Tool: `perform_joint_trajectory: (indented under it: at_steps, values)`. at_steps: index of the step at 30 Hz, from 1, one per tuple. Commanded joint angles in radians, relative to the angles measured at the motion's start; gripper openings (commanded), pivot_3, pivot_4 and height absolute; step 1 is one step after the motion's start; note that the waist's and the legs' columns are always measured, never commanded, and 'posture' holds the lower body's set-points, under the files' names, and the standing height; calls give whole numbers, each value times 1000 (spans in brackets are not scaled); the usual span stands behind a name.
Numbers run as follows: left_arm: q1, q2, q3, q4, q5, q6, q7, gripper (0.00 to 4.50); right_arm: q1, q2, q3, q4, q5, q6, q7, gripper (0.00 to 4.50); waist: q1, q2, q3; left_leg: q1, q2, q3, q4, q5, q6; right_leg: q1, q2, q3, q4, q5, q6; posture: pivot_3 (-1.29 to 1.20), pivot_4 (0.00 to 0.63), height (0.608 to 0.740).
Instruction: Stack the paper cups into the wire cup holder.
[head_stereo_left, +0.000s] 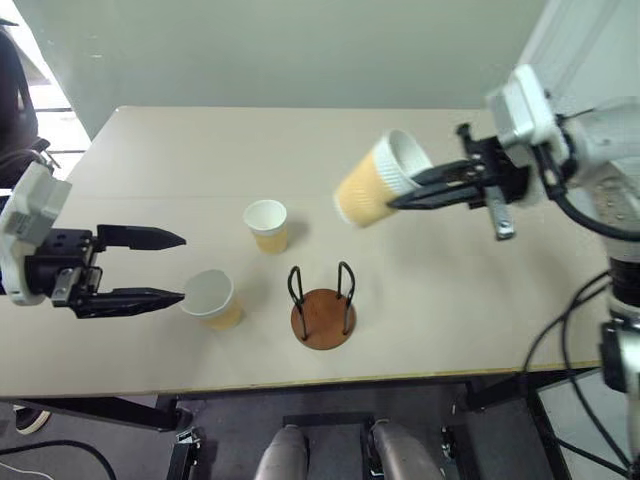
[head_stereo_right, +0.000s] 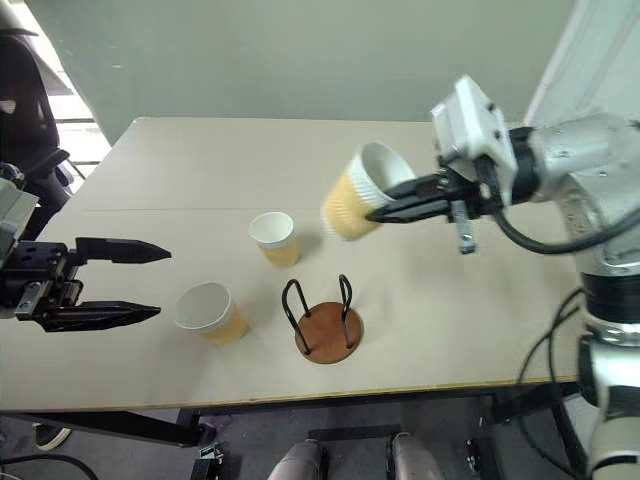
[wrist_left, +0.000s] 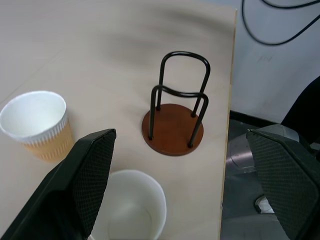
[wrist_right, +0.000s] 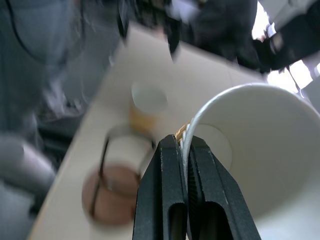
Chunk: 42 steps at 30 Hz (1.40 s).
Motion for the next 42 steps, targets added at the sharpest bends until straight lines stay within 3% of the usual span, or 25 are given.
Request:
perform_joint_trajectory:
  at_steps: [1, 16, 36, 41, 42]
  values:
    - [-13, -1, 15, -8, -13, -8, 3, 4500, 7, 29, 50, -54, -20, -11, -16, 24, 3, 0, 0, -1, 0, 0, 0, 0, 0, 0, 0, 0, 0, 0, 0, 0, 150, 740]
    - [37, -12, 65, -52, -26, 15, 28, 4500, 99, 80, 217, -59, -144, -99, 11, 24, 0, 0, 0, 0, 2, 0, 2, -1, -1, -1, 1, -1, 6, 0, -3, 0, 150, 740]
    - [55, -10, 83, -72, -38, 22, 46, 4500, 108, 110, 255, -3, -246, -145, 17, 24, -1, 0, 0, 2, 8, 0, 3, -1, -2, -4, 10, 0, 11, 1, -12, 0, 150, 740]
    - [56, -11, 83, -72, -38, 21, 45, 4500, 108, 118, 251, 1, -256, -146, 19, 1190, -1, 0, 0, 2, 11, 0, 3, -1, -2, -5, 13, 0, 11, 2, -15, 0, 150, 740]
    - [56, -10, 83, -71, -38, 20, 45, 4500, 108, 118, 250, 1, -257, -147, 19, 1626, -1, 0, 0, 2, 11, -1, 3, -1, -2, -5, 13, 0, 11, 2, -15, 0, 150, 740]
